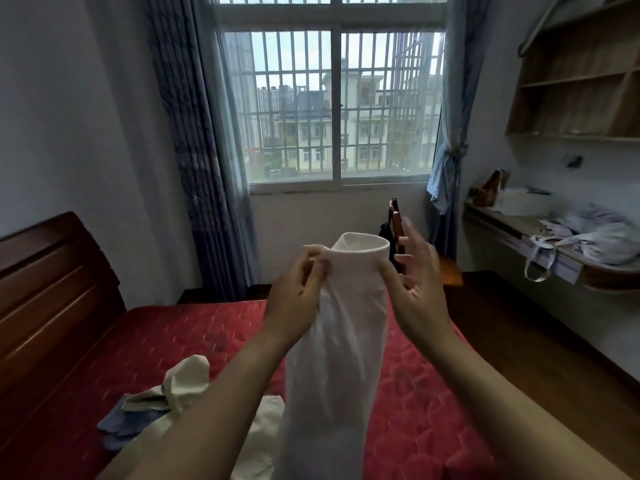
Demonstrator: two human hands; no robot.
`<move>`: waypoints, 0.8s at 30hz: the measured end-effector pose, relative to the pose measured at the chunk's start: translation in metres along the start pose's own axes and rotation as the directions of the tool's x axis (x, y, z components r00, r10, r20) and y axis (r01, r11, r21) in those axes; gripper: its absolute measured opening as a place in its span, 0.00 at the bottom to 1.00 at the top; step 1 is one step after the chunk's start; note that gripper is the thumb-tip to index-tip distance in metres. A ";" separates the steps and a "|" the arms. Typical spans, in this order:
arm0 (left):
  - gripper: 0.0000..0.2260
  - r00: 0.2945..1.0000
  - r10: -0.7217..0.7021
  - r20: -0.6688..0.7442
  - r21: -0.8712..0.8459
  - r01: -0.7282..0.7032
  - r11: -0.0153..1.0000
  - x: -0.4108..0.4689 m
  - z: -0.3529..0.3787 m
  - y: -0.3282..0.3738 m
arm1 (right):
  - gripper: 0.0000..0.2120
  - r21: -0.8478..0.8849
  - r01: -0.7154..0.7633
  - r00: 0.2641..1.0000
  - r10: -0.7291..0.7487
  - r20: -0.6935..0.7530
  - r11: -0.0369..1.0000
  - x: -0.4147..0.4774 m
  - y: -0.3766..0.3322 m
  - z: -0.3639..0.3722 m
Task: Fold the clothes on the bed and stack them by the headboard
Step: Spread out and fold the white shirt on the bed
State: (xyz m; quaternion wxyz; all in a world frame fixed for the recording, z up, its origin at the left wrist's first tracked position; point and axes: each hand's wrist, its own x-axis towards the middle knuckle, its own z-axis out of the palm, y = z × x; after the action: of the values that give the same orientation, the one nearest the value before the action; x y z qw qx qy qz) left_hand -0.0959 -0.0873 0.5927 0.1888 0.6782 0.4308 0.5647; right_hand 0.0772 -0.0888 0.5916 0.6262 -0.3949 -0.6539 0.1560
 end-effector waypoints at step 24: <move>0.07 0.992 -0.125 0.001 0.094 0.124 0.988 -0.062 0.106 -0.049 | 0.17 -0.202 0.164 0.986 -0.168 0.000 0.966 0.037 0.063 -0.064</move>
State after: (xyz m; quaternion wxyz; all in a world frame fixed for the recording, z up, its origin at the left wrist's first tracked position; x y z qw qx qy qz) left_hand -0.0155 -0.0847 0.4879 0.1933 0.6600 0.4977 0.5285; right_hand 0.1613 -0.0412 0.5840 0.5994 -0.4014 -0.6918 0.0327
